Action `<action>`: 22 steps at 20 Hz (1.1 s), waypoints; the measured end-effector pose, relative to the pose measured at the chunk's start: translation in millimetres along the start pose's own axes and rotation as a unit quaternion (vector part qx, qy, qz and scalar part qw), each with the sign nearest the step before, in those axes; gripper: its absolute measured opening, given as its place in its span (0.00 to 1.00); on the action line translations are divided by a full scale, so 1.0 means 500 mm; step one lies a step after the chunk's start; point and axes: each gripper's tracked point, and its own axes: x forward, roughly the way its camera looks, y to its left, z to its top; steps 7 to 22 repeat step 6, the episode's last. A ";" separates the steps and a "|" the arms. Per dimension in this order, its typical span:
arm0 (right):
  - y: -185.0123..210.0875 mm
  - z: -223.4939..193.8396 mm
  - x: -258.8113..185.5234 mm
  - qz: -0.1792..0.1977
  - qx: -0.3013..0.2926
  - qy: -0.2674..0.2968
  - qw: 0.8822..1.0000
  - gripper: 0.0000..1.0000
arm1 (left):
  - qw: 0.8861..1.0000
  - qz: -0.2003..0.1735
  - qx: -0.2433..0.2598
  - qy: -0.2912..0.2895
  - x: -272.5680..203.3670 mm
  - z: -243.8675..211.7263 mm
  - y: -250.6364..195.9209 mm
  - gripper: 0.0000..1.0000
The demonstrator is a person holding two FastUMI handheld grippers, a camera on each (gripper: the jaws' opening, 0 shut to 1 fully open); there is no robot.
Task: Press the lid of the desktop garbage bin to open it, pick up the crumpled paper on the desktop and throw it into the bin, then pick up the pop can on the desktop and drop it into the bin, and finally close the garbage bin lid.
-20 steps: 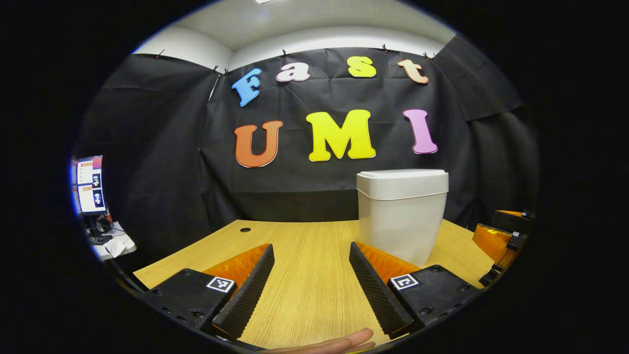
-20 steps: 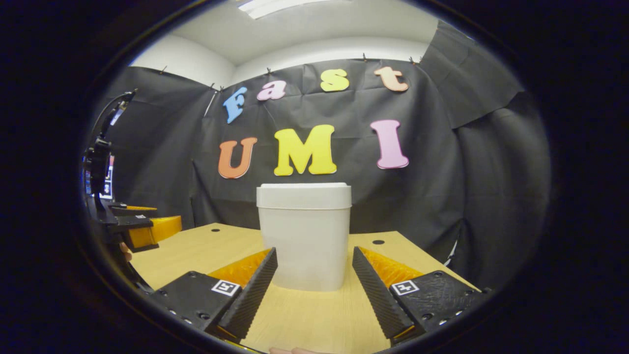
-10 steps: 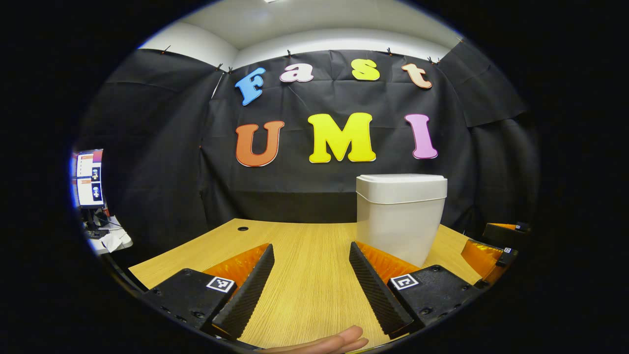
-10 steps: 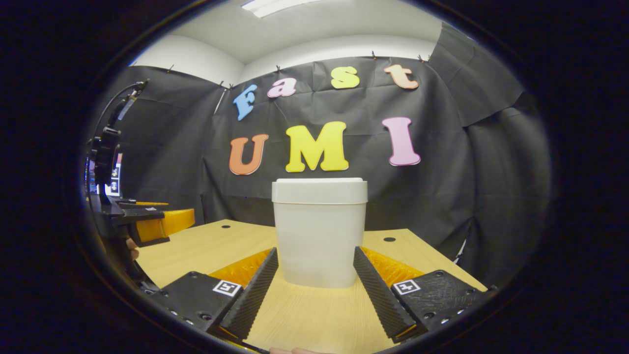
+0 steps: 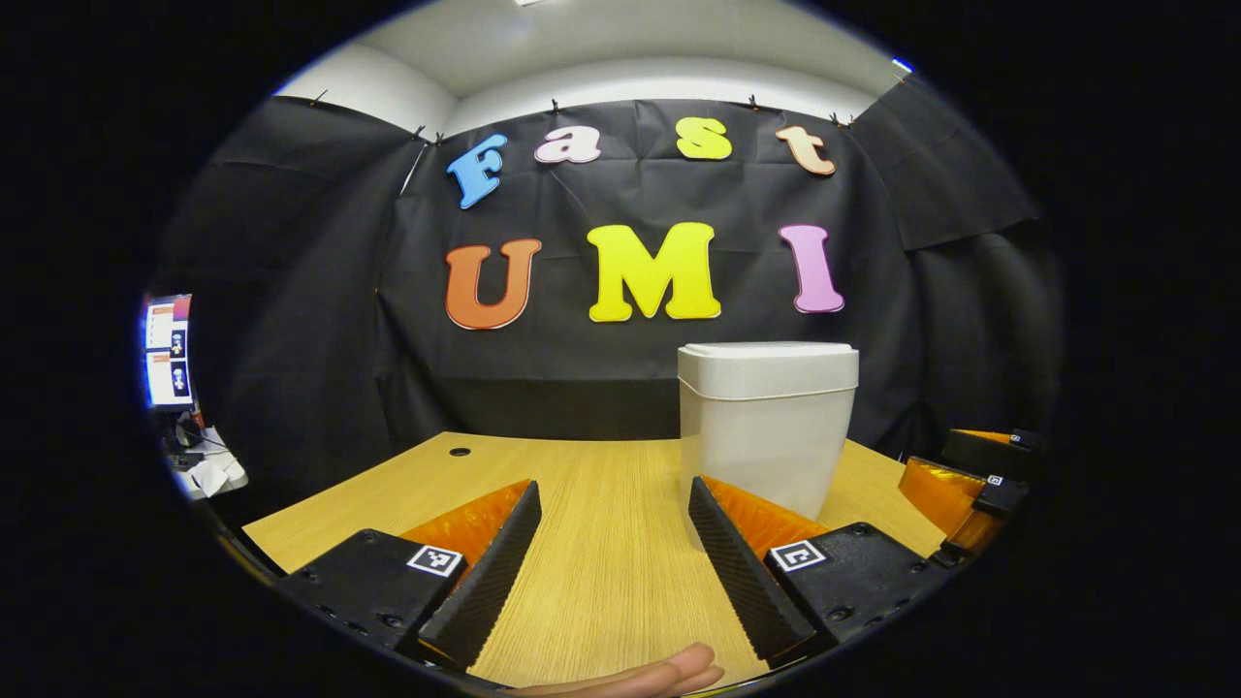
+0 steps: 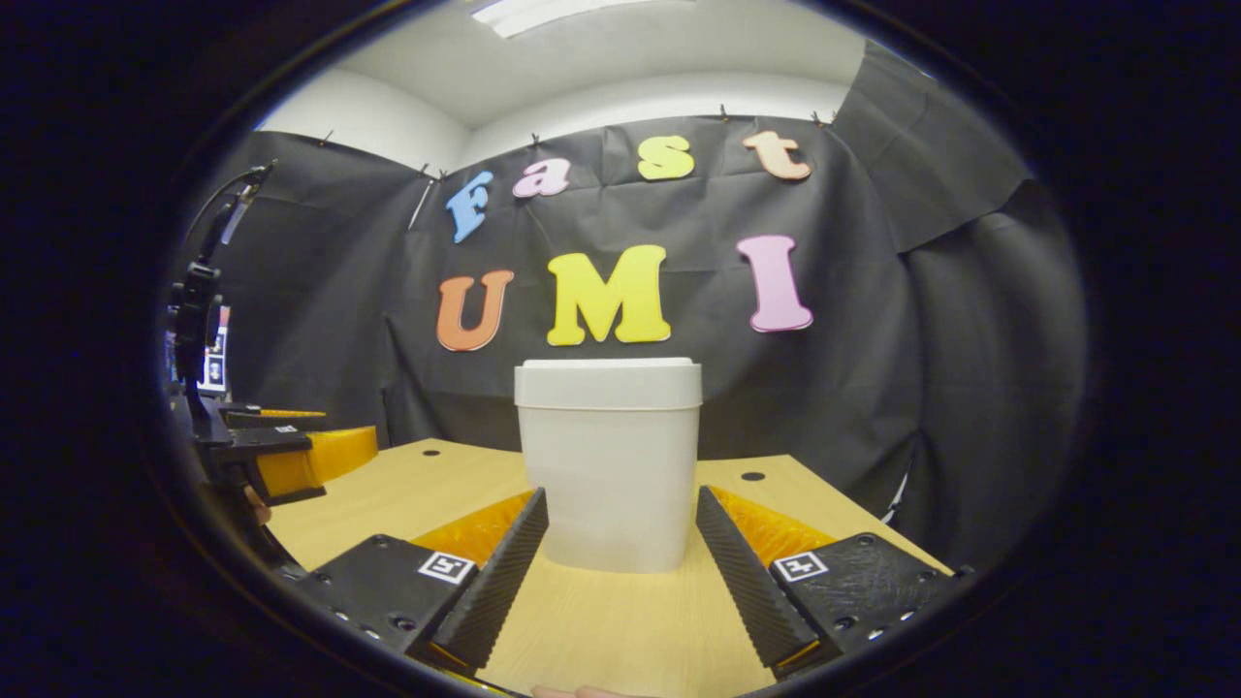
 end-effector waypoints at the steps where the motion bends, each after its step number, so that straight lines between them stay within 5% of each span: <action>1: -0.005 0.003 0.000 -0.003 0.000 -0.003 1.000 0.96 | 1.000 -0.003 -0.002 0.001 -0.002 -0.002 -0.004 0.99; 22: -0.007 0.013 -0.005 -0.002 0.000 -0.007 1.000 0.93 | 1.000 0.001 -0.003 0.002 -0.008 -0.004 -0.003 0.99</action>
